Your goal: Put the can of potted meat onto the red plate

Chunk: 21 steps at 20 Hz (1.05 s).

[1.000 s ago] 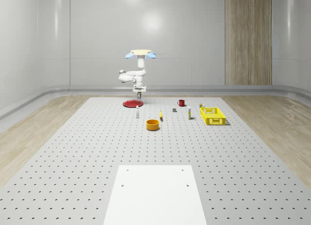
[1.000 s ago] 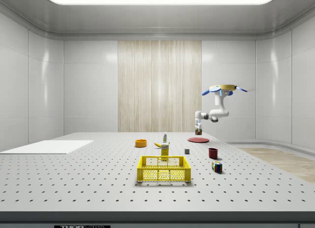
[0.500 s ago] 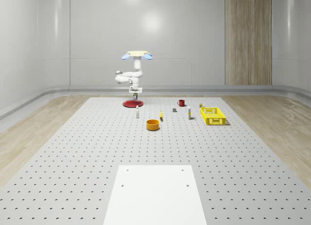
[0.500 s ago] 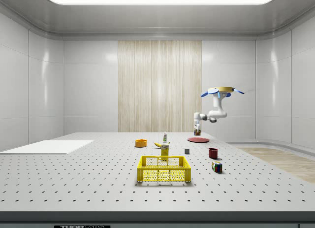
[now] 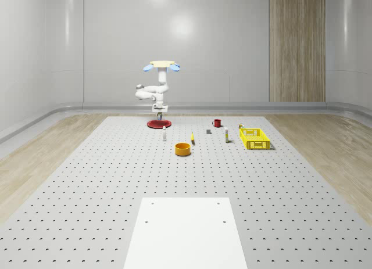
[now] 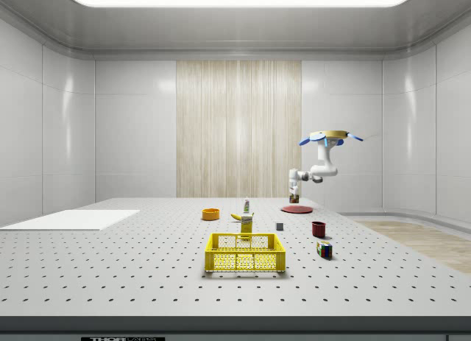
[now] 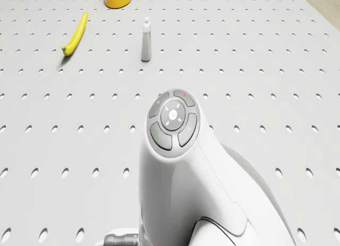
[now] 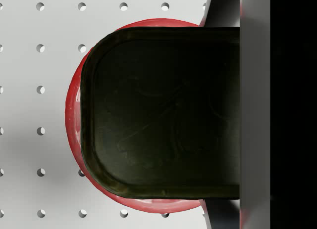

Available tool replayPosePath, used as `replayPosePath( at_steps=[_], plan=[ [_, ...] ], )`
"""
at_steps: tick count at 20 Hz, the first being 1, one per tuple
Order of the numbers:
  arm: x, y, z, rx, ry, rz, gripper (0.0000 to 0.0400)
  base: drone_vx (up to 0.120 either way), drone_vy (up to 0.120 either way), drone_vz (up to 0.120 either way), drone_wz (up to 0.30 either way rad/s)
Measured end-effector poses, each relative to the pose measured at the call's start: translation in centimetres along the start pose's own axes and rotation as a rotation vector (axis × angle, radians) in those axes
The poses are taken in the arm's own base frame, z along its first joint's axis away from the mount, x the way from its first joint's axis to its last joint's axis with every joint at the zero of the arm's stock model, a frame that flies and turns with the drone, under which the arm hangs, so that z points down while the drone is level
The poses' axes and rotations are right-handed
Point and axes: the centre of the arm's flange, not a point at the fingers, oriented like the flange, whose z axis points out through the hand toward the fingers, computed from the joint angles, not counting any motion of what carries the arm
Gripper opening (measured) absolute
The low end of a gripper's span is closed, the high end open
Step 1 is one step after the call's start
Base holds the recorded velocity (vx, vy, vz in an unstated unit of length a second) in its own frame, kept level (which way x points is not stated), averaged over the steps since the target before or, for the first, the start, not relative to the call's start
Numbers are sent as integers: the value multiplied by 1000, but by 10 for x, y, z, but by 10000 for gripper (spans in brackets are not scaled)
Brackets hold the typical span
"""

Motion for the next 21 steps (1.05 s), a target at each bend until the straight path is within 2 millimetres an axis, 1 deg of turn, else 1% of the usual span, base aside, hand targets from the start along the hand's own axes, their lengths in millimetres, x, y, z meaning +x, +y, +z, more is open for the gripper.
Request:
replayPosePath(
  at_steps=[8,9,10,12,16,21],
  plan=[
    [0,0,31,0,0,0,285,0,0,0,0],
    [0,0,34,0,0,0,293,0,0,0,0],
    [0,0,36,0,-1,0,317,0,0,0,0],
    [0,0,39,1,-2,0,349,0,0,0,0],
    [0,0,32,2,-4,0,381,0,0,0,0],
    [0,0,23,3,-5,0,394,0,0,0,0]
  ],
)
